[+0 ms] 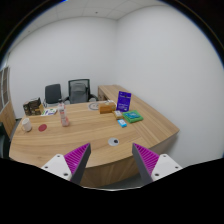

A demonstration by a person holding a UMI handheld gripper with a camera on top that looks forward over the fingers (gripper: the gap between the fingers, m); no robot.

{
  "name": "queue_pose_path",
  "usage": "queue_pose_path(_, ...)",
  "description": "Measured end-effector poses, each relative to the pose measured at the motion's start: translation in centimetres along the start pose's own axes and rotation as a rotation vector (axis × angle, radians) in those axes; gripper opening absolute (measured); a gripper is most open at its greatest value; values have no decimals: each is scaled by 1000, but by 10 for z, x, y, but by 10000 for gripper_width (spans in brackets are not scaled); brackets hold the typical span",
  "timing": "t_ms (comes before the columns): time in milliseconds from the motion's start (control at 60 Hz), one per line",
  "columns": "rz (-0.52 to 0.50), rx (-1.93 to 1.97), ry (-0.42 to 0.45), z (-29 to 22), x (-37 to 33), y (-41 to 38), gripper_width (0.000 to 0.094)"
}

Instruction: Pour water

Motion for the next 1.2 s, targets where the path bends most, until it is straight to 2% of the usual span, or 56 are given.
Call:
queue_pose_path(317, -36, -47, -47, -2, 37, -67, 857)
queue_pose_path(583, -118, -50, 32, -51, 99, -196, 859)
queue_pose_path(833, -168, -66, 136, -109, 205, -292, 856)
queue_pose_path(933, -181, -71, 189, -130, 260, -314, 852)
queue_pose_path(1050, -181, -79, 208, -142, 327, -330, 853)
queue_pose_path(1200, -200, -68, 217, -143, 393, -345, 761)
Point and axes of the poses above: the point between the fingertips, and its own axes, seen from behind it with the camera up: y to the right, z down, x forward, the way the camera looks, the point moved 3 cm from there along -x, backward, against the way the camera looks, and after that the axes turned 12 degrees about -x, right-handed, at the moved point
